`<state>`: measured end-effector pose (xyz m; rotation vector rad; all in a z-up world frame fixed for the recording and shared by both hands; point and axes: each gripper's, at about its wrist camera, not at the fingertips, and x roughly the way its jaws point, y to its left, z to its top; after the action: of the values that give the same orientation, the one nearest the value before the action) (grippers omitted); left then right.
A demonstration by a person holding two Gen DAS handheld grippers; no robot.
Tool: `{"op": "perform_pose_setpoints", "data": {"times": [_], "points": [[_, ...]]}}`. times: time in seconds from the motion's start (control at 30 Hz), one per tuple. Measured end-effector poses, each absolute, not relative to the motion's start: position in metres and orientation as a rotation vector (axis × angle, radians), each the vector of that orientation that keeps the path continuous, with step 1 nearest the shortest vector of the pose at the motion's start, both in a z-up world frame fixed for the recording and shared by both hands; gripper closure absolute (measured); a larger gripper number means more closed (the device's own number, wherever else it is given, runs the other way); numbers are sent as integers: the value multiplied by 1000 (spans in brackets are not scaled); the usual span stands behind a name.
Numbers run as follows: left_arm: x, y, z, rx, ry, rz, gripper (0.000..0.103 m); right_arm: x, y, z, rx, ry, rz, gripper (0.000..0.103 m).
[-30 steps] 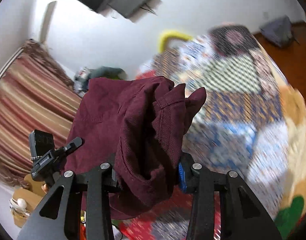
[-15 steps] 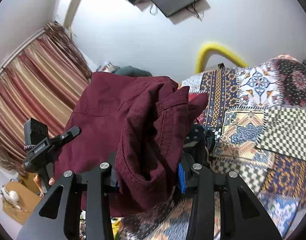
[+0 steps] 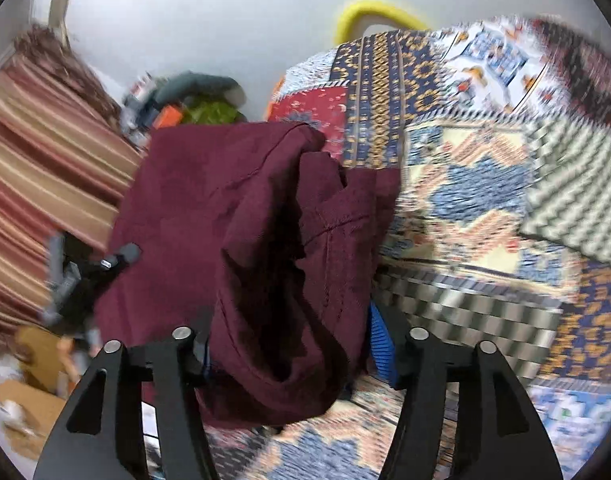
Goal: Fold large clothes
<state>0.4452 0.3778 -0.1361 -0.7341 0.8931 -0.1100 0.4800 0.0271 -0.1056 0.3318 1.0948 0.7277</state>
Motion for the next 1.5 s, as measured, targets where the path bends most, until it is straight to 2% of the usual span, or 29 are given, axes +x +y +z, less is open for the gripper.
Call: {"op": "perform_pose_setpoints", "data": {"times": [0.2, 0.5, 0.7, 0.8, 1.07, 1.13, 1.27, 1.33, 1.4, 1.5], "points": [[408, 336, -92, -475, 892, 75, 17, 433, 17, -71, 115, 1010, 629, 43], [334, 294, -26, -360, 797, 148, 17, 370, -8, -18, 106, 919, 677, 42], [266, 248, 39, -222, 616, 191, 17, 317, -20, 29, 94, 731, 708, 42], [225, 220, 65, -174, 508, 170, 17, 286, -31, 50, 144, 629, 730, 36], [120, 155, 99, -116, 250, 117, 17, 199, -49, 80, 193, 378, 744, 34], [101, 146, 101, -115, 202, 108, 17, 178, -51, 84, 183, 301, 718, 27], [65, 128, 102, -77, 113, 120, 17, 145, -47, 87, 125, 166, 636, 22], [51, 121, 101, -56, 79, 138, 16, 135, -45, 87, 105, 126, 609, 12], [42, 119, 99, -53, 62, 143, 11, 127, -43, 86, 102, 92, 578, 2], [30, 116, 96, -42, 40, 180, 1, 123, -40, 84, 89, 63, 532, 0]]}}
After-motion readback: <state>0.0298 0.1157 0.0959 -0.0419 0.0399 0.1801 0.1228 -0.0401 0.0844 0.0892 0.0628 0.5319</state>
